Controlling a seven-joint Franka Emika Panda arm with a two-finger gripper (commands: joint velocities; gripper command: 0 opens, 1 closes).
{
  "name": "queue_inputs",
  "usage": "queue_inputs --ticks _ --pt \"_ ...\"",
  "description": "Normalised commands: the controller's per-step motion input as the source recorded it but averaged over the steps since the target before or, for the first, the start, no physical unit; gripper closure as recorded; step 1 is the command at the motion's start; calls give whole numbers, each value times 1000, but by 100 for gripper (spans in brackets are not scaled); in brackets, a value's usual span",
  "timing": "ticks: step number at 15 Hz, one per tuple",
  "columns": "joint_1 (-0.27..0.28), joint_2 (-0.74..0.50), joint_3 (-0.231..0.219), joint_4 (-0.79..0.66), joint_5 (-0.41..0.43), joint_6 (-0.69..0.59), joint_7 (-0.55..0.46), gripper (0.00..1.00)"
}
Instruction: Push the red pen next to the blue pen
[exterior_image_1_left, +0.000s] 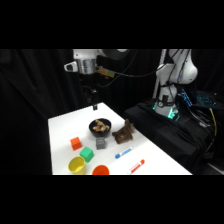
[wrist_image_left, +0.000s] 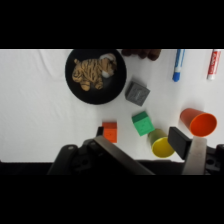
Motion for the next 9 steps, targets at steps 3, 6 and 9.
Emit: queue_inputs --ticks 3,6,9 --pt "14 9 52 -11 16 36 70 0" --pt "82 -51 93 -127 15 144 169 0" --pt "157 -137 131 -253 22 219 278 0"
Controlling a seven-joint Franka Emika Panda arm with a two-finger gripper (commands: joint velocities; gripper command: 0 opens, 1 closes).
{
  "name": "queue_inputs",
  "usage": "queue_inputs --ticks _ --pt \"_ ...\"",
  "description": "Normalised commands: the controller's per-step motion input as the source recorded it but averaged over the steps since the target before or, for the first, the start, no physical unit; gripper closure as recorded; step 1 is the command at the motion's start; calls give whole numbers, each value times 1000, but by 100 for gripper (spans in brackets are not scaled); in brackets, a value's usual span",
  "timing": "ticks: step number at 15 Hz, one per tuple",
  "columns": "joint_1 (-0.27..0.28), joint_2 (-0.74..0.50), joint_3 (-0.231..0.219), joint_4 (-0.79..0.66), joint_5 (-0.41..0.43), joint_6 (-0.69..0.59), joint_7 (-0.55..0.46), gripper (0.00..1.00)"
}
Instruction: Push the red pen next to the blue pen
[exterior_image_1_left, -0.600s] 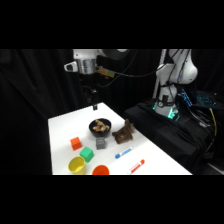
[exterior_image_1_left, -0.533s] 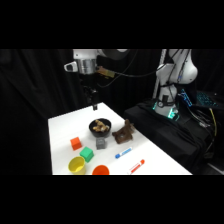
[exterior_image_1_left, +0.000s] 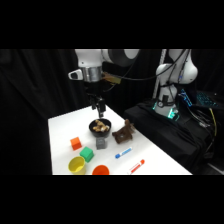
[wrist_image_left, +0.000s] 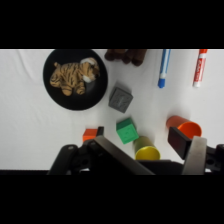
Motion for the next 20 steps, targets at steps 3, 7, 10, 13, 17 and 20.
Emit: queue_inputs --ticks 3,7,10,13,17,20 --pt "229 -186 172 -332 25 295 386 0" --pt "246 -90 168 -271 -16 318 423 0" --pt "213 37 127 -150 -61 309 400 0" --pt "181 173 73 -64 -113 337 341 0" --pt "148 291 -18 -1 -150 375 232 0" --pt "140 328 -91 47 -99 358 109 0"
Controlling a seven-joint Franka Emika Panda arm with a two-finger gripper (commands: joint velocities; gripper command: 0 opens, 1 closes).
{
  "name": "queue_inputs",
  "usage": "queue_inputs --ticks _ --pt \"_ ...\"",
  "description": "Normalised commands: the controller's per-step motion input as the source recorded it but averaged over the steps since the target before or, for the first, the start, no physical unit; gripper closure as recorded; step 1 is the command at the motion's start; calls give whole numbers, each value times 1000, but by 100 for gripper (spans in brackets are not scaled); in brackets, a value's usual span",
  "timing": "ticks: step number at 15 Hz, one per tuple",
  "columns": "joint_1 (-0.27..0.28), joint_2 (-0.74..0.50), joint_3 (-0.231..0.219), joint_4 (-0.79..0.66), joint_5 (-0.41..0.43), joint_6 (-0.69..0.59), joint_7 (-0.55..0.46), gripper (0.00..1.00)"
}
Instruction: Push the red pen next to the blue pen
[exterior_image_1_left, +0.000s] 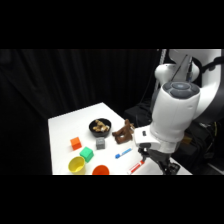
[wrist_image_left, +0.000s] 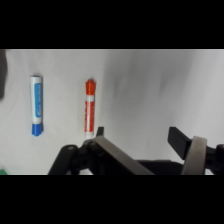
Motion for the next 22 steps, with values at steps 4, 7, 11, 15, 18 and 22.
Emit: queue_inputs --ticks 4,7,11,15,18,22 --pt "144 301 -138 115 -36 295 23 0" --pt "119 245 -118 172 55 193 -62 0" --pt "79 228 -84 190 121 142 -138 0" --pt "1 173 -83 130 142 138 -216 0" --pt "-40 41 -81 27 116 121 -234 0" --pt "-99 -69 -117 -86 68 116 -254 0"
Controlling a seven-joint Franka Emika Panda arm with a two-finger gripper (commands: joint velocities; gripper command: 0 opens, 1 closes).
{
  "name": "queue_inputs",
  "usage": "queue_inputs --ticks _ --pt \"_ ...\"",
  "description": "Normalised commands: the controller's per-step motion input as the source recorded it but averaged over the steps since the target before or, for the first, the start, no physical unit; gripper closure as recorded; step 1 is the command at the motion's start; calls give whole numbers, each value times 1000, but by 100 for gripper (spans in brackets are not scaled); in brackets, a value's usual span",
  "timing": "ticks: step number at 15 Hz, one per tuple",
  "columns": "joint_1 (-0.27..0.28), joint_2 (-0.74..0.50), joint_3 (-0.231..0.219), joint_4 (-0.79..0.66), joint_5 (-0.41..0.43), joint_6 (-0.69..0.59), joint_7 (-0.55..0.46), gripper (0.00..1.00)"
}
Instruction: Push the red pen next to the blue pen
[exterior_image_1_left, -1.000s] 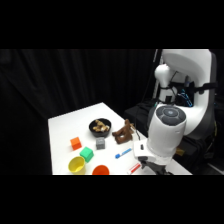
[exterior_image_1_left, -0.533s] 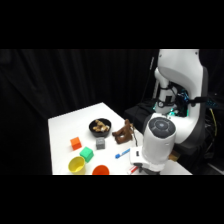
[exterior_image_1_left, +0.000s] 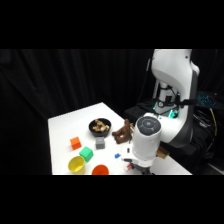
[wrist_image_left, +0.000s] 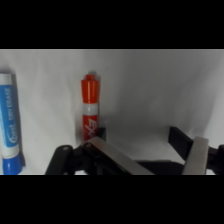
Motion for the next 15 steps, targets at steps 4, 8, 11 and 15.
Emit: queue_inputs --ticks 4,8,11,15 --pt "-204 -135 -99 -145 71 99 -292 0" --pt "-225 -161 -45 -136 87 44 -304 0" --pt "-209 -325 89 -142 157 -232 -331 0" --pt "-92 -569 136 -112 166 -587 -245 0"
